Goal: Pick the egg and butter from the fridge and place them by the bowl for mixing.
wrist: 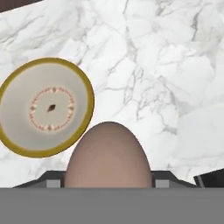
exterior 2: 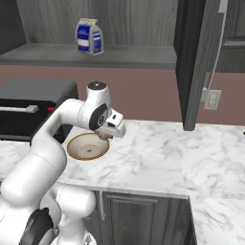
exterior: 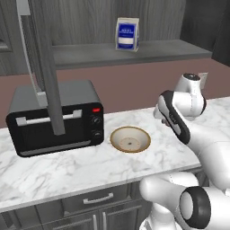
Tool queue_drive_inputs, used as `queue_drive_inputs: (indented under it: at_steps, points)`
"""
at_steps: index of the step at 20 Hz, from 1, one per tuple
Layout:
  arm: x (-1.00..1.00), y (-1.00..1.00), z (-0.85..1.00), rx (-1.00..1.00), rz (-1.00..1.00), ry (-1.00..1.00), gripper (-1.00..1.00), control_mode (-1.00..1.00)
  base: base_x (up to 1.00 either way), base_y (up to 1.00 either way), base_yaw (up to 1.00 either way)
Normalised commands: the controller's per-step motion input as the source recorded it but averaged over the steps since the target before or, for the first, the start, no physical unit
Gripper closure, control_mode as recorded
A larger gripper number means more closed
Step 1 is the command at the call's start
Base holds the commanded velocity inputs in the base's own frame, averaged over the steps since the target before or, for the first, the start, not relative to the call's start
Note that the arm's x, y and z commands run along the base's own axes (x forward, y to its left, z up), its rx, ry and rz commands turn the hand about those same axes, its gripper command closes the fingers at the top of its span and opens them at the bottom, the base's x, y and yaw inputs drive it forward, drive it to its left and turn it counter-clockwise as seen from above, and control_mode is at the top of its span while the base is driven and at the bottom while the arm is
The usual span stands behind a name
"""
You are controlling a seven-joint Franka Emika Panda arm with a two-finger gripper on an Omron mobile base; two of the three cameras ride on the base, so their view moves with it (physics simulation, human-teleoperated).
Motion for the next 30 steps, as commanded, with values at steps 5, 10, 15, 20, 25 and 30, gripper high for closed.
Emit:
queue_drive_inputs:
  at_steps: [5, 10, 15, 20, 25, 30]
  points:
    - [0.32, -0.16, -0.37, 0.0, -0.15, -0.07, 1.0, -1.0, 0.0, 0.0, 0.0]
    - [0.51, -0.01, -0.3, 0.0, -0.15, 0.02, 1.0, -1.0, 0.0, 0.0, 0.0]
    - [0.62, -0.02, -0.23, 0.0, -0.1, 0.07, 1.0, -1.0, 0.0, 0.0, 0.0]
    - [0.34, -0.05, -0.39, 0.04, -0.17, 0.02, 1.0, -1.0, 0.0, 0.0, 0.0]
    - [0.35, -0.14, -0.3, 0.18, -0.15, 0.01, 1.0, -1.0, 0.0, 0.0, 0.0]
    - [0.26, -0.02, -0.28, 0.08, -0.17, 0.01, 1.0, -1.0, 0.0, 0.0, 0.0]
